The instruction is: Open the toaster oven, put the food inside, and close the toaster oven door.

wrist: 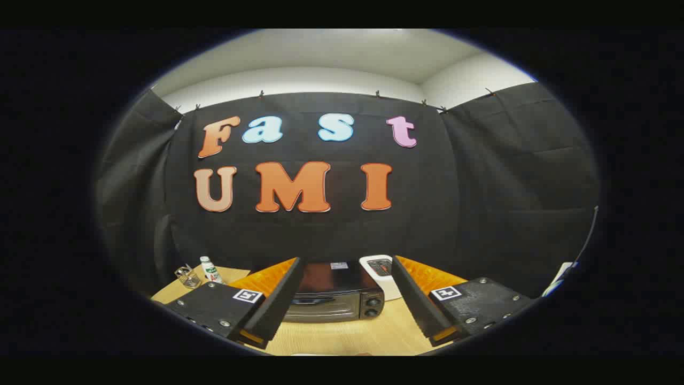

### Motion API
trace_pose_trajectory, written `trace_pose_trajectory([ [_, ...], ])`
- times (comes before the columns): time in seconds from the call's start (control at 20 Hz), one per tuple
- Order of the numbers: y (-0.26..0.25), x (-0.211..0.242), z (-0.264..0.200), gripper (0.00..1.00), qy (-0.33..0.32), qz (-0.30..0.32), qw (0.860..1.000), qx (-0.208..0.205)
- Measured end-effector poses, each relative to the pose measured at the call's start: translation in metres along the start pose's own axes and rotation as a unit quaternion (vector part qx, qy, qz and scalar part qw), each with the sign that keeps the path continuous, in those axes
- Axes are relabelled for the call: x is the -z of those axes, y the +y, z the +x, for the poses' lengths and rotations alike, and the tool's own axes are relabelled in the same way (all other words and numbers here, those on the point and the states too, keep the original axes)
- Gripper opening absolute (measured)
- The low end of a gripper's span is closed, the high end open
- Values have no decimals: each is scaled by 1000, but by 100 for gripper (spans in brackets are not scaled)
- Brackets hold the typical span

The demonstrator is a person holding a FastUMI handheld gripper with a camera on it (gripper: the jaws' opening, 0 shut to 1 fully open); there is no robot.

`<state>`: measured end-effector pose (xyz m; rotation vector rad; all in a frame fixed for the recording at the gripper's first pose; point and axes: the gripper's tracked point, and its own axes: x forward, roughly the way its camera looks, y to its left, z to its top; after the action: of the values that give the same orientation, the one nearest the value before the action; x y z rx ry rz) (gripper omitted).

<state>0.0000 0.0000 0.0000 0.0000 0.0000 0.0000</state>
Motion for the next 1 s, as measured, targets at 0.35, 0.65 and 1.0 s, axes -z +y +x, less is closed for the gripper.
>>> trace_pose_trajectory([
  [0.35,3,3,0,98,3,1,1000,-1],
  [0.65,9,15,1,99,18,6,1000,-12],
  [1.0,14,20,2,99,20,7,1000,-14],
])
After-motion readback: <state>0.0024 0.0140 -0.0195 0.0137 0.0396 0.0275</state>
